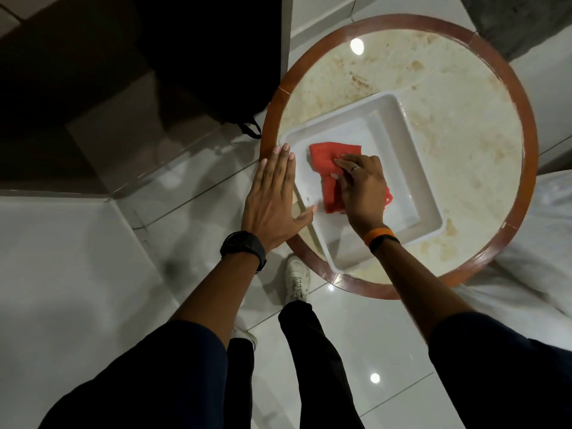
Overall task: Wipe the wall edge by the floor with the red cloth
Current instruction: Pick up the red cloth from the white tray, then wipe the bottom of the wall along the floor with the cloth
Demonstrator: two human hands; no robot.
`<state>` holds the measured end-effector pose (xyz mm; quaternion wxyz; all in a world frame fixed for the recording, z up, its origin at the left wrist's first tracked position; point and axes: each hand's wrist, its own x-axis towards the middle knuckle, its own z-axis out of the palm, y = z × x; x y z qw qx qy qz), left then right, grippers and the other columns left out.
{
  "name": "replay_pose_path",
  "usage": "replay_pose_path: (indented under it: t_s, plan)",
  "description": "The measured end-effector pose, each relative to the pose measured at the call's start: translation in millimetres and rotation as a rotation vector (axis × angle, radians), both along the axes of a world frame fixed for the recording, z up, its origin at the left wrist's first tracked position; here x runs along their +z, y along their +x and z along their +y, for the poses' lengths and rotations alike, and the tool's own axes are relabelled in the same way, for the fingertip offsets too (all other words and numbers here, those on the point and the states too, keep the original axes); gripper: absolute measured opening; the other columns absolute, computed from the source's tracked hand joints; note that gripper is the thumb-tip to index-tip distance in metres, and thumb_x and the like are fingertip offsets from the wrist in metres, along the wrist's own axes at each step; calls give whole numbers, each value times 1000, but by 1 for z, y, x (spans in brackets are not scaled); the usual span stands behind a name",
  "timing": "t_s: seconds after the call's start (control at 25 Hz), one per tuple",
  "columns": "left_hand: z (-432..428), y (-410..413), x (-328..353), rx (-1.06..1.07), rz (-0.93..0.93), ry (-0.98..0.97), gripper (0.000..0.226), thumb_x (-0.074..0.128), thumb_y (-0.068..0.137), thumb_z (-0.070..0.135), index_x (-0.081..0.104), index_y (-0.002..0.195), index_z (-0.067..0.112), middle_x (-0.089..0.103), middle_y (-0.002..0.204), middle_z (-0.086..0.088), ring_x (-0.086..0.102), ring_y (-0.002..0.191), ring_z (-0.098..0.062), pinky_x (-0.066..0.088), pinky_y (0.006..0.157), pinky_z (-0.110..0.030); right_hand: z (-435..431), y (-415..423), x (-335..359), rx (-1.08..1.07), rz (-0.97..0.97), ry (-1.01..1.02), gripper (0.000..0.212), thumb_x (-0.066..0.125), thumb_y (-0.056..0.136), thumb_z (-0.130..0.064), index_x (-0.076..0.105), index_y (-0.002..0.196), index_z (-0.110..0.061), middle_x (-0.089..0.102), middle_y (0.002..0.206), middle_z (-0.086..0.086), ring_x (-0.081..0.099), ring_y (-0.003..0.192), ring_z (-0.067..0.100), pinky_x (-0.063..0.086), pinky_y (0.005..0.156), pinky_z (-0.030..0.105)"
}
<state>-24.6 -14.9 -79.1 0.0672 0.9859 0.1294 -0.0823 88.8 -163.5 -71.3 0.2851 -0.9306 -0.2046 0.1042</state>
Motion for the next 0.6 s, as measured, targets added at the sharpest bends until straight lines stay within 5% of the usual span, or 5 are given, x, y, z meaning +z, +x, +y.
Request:
replay_pose_path:
  t_s: [0.2,0.32,0.6]
  plan:
    - [35,-51,13,67,4,-22,106,25,93,78,11,162,-1,6,170,-18,8,159,-29,15,129,-46,38,-53,67,14,-145,263,26,64,96,-13,73,119,-3,70,121,17,59,111,37,49,96,37]
    - [68,-102,11,98,-8,-28,105,33,94,75,11,161,-3,5,170,-20,9,159,-32,16,128,-48,71,-102,79,116,-107,329,27,65,95,-11,72,120,-3,68,124,17,56,114,33,46,100,31]
    - [159,-276,-76,178,344,46,107,33,91,76,6,162,0,0,170,-17,2,160,-29,9,129,-46,160,-244,-73,213,264,320,26,70,90,-1,73,117,-1,67,123,18,57,114,35,39,100,14]
